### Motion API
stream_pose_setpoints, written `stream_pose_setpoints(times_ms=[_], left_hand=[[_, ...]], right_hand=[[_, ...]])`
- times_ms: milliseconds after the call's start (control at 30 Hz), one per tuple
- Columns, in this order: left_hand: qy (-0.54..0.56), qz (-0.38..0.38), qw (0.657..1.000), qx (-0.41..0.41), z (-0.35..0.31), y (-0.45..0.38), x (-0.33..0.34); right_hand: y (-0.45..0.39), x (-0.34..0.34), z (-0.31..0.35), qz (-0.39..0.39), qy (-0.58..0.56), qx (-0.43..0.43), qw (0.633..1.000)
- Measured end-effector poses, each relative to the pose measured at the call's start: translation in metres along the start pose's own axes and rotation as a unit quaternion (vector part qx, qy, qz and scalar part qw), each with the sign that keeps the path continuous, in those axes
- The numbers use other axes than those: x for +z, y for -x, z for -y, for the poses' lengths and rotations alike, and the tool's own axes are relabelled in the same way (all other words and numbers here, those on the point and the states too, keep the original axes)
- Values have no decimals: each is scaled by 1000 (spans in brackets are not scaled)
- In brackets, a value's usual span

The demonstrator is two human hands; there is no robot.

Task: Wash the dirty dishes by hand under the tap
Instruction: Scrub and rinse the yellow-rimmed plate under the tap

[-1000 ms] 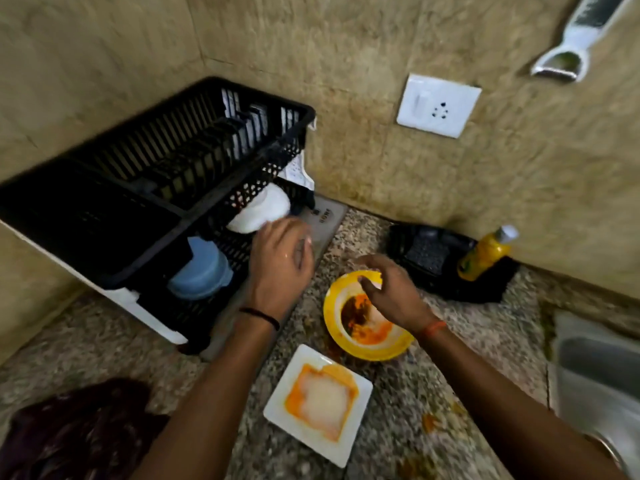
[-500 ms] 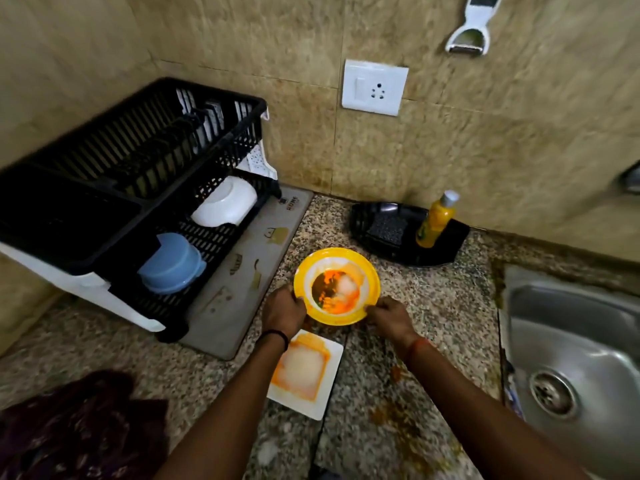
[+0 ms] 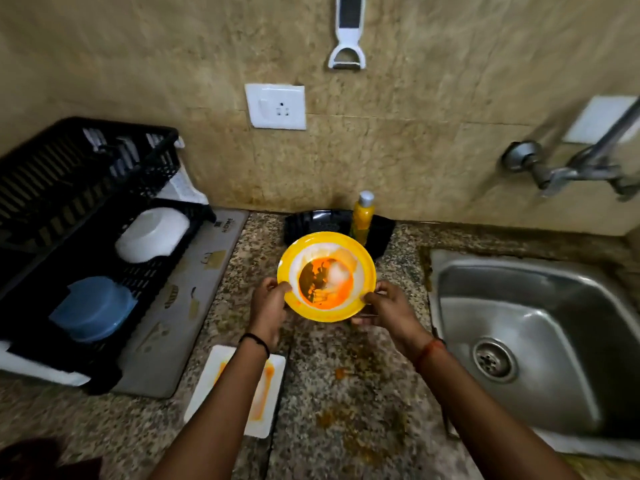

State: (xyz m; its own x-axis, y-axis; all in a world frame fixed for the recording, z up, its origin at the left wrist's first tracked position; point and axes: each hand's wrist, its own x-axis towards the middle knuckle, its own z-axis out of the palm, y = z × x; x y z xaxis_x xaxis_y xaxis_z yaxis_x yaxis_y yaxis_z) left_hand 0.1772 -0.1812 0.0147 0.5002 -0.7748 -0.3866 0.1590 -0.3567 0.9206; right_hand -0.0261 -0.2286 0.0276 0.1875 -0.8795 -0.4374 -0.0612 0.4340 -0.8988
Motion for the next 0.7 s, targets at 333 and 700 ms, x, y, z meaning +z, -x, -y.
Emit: stream_pose_setpoints(times_ms=[333,700], left_hand=[[138,175,969,-110,-19,52,167],[138,215,961,-106,-16,89,300]], right_hand=[[28,-188,18,-23,11,-49,998],[9,-346,25,-138,-24,-80,987]])
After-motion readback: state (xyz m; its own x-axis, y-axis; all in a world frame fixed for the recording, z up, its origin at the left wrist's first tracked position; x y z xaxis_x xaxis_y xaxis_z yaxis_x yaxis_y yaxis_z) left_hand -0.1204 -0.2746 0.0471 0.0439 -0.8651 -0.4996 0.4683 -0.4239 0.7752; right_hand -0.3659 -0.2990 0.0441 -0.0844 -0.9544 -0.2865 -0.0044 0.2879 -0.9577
